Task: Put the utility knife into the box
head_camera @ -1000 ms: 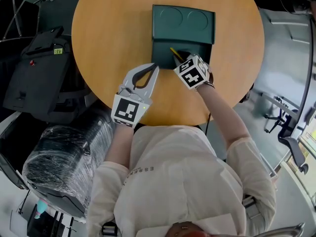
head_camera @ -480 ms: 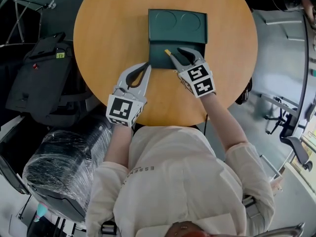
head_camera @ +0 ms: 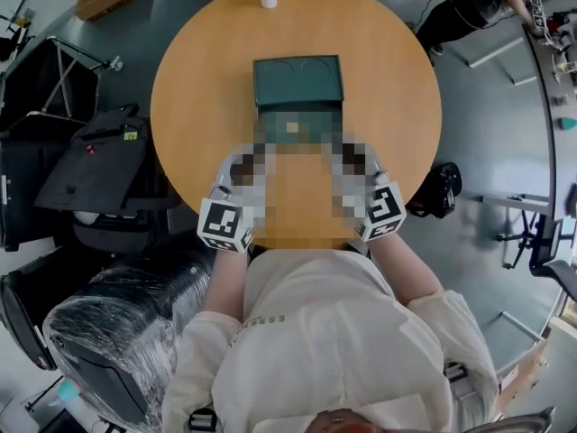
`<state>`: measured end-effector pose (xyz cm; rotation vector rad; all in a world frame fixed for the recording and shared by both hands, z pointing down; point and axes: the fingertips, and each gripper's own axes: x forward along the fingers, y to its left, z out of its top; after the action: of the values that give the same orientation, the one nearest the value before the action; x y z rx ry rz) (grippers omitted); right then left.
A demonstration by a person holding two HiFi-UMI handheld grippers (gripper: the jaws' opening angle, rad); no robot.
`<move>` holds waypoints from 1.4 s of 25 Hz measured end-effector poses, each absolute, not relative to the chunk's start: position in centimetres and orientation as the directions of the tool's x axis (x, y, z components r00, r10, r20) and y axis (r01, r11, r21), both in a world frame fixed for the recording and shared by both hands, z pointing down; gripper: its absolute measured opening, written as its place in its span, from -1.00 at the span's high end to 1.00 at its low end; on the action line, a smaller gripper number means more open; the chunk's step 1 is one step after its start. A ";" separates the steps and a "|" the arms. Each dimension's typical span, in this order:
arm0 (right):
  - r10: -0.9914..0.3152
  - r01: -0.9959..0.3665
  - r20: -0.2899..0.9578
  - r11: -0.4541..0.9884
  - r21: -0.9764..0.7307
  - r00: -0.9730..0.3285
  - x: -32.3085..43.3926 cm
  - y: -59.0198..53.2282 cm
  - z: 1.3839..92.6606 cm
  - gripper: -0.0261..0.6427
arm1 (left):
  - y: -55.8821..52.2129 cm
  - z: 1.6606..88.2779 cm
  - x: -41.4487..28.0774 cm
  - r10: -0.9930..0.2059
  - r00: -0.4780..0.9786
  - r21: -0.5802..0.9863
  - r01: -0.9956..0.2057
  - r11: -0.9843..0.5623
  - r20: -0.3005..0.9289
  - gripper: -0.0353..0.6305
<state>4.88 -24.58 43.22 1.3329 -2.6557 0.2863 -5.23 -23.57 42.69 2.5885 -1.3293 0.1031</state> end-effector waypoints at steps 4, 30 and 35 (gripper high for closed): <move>-0.768 -0.790 0.192 0.607 -0.081 -0.610 6.7 -21.2 41.8 0.94 | -20.7 41.0 -3.8 -0.809 0.569 0.147 -0.821 -0.552 0.145 0.85; -0.785 -0.819 0.264 0.572 -0.040 -0.561 4.5 -2.6 43.1 0.94 | -0.9 40.5 -6.8 -0.798 0.590 0.135 -0.807 -0.575 0.123 0.85; -0.812 -0.830 0.237 0.557 0.042 -0.533 3.0 3.6 41.6 0.94 | 4.8 40.2 -7.3 -0.770 0.628 0.125 -0.777 -0.616 0.110 0.85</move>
<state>3.02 3.64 41.63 1.3748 -2.5629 0.1108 -7.34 4.75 40.18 2.6872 -1.2870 0.0673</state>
